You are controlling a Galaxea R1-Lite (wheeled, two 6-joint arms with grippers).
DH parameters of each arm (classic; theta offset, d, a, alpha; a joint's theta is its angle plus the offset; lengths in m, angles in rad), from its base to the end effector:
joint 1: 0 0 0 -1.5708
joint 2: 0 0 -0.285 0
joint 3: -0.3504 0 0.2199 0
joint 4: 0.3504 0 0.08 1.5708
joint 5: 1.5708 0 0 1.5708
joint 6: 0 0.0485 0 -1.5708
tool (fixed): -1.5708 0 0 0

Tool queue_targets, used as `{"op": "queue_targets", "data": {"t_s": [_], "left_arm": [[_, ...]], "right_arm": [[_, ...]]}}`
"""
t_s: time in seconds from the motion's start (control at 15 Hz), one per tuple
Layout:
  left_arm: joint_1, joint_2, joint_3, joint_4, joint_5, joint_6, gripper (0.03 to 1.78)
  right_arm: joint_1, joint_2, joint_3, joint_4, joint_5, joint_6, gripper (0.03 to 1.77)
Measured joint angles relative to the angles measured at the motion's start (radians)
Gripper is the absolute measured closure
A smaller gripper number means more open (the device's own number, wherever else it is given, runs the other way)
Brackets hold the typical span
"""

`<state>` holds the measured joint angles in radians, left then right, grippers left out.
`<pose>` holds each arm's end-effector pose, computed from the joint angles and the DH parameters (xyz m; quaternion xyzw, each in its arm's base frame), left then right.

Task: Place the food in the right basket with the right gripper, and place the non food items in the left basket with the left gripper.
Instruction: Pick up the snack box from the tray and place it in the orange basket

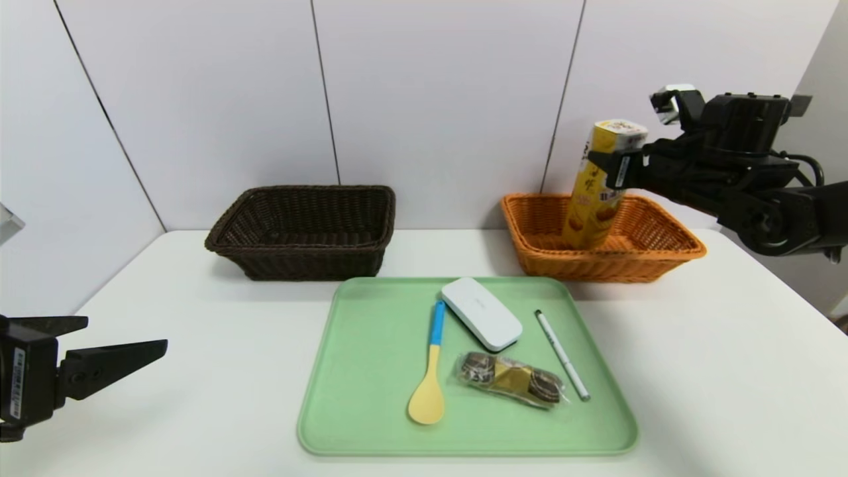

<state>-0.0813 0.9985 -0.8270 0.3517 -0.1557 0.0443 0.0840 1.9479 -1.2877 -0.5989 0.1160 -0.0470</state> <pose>0.1717 -0.0215 0.2148 0.0116 0.2559 -0.1199 0.9592 0.4403 0.0427 0.1901 -0.0229 0.0283 0.1005 0.9943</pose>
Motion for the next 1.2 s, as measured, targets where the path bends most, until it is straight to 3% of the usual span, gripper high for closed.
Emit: {"op": "queue_targets", "data": {"t_s": [0.2,0.6,0.93,1.2], "left_arm": [[0.0,0.001,0.004,-0.001,0.0,0.0,0.12],[0.0,0.002,0.005,0.0,0.0,0.0,0.12],[0.0,-0.004,0.005,0.0,0.002,-0.001,0.12],[0.001,-0.023,0.017,0.0,0.005,-0.005,0.12]], "right_arm": [[-0.001,0.016,0.007,0.0,0.022,-0.008,0.96],[-0.001,0.008,0.017,0.002,0.038,0.001,0.49],[-0.006,-0.078,0.044,0.054,0.135,0.031,0.3],[-0.016,-0.206,0.063,0.151,0.144,0.056,0.22]]}}
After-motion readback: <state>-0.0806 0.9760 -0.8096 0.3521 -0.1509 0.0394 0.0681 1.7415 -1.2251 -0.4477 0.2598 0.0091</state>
